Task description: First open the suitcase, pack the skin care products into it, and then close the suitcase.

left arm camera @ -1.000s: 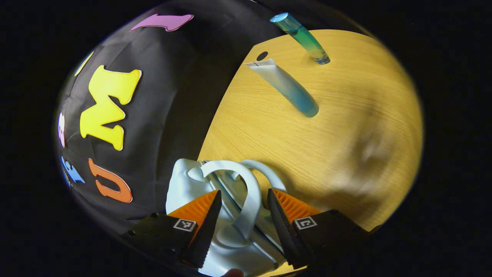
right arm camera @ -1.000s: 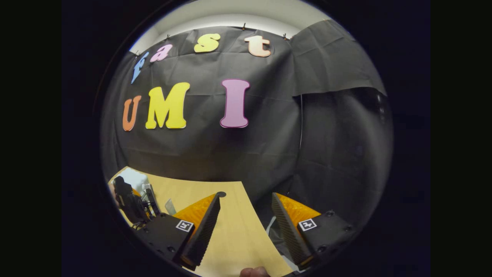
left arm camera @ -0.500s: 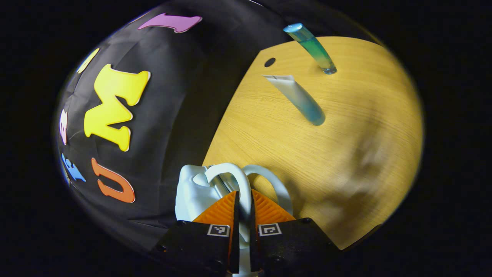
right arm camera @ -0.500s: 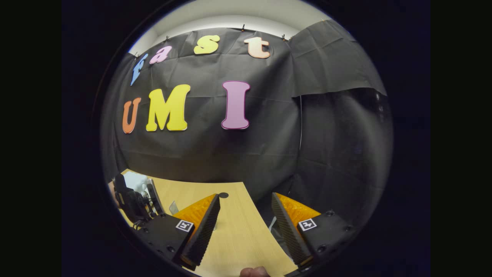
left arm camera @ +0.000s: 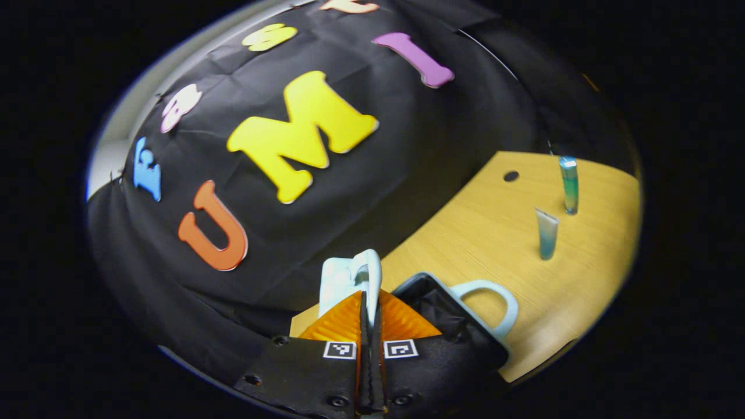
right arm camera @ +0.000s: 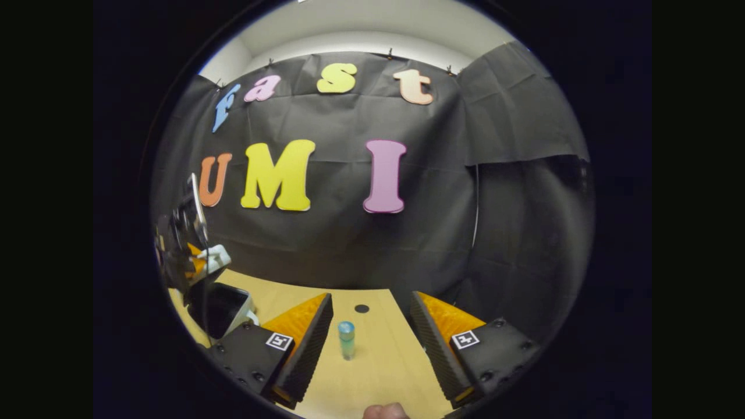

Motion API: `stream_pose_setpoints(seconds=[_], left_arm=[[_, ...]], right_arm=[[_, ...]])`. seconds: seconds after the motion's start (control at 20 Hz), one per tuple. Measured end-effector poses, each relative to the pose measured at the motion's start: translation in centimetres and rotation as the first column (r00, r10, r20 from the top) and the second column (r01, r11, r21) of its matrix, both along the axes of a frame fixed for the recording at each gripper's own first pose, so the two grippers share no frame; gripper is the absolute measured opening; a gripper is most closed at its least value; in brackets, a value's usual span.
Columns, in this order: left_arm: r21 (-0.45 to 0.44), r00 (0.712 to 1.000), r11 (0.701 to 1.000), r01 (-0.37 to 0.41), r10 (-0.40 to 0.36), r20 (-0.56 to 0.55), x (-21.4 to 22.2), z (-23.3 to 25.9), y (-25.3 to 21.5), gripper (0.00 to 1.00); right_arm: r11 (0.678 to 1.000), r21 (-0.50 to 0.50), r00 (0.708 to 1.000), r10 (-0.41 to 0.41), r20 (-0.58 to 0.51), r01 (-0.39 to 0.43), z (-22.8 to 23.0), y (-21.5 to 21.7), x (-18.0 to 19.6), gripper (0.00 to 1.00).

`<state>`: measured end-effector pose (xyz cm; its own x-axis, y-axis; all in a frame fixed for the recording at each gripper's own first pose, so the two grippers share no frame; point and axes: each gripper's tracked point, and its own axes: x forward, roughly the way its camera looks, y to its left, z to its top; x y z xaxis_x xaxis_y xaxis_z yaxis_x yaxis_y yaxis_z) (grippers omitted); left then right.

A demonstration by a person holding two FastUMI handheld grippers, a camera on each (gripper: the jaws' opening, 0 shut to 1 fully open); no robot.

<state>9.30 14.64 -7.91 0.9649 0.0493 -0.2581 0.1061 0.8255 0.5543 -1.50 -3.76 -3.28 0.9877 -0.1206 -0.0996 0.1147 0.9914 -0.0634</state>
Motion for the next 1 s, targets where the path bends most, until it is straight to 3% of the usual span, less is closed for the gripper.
stream_pose_setpoints(seconds=[0.2, 0.35, 0.5, 0.65, 0.85, 1.0], left_arm=[[-0.095, 0.98, 0.987, -0.13, 0.143, 0.138, 0.2, 3.5, 12.9, 0.03], [-0.145, 0.958, 0.963, -0.226, 0.247, 0.146, -0.6, 2.1, 22.3, 0.03], [-0.241, 0.945, 0.935, -0.258, 0.296, 0.136, -1.0, -0.5, 28.6, 0.03], [-0.296, 0.947, 0.918, -0.265, 0.306, 0.101, 0.2, -5.0, 33.2, 0.03], [-0.387, 0.937, 0.863, -0.324, 0.35, -0.003, 0.1, -10.9, 36.8, 0.04], [-0.475, 0.921, 0.797, -0.374, 0.378, -0.091, -0.1, -15.7, 38.8, 0.05]], right_arm=[[0.999, -0.011, 0.999, 0.046, 0.009, -0.046, 1.2, 3.6, 0.9, 0.8], [0.997, -0.03, 0.997, 0.073, 0.001, -0.073, 1.4, 6.1, 1.3, 0.8], [0.991, -0.087, 0.995, 0.1, -0.004, -0.1, 1.2, 8.0, 1.5, 0.8], [0.991, -0.085, 0.994, 0.106, -0.022, -0.107, 0.8, 9.5, 2.0, 0.8], [0.983, -0.136, 0.992, 0.119, -0.048, -0.125, 0.5, 11.4, 2.8, 0.8], [0.978, -0.151, 0.988, 0.139, -0.066, -0.148, 0.0, 12.9, 3.5, 0.8]])
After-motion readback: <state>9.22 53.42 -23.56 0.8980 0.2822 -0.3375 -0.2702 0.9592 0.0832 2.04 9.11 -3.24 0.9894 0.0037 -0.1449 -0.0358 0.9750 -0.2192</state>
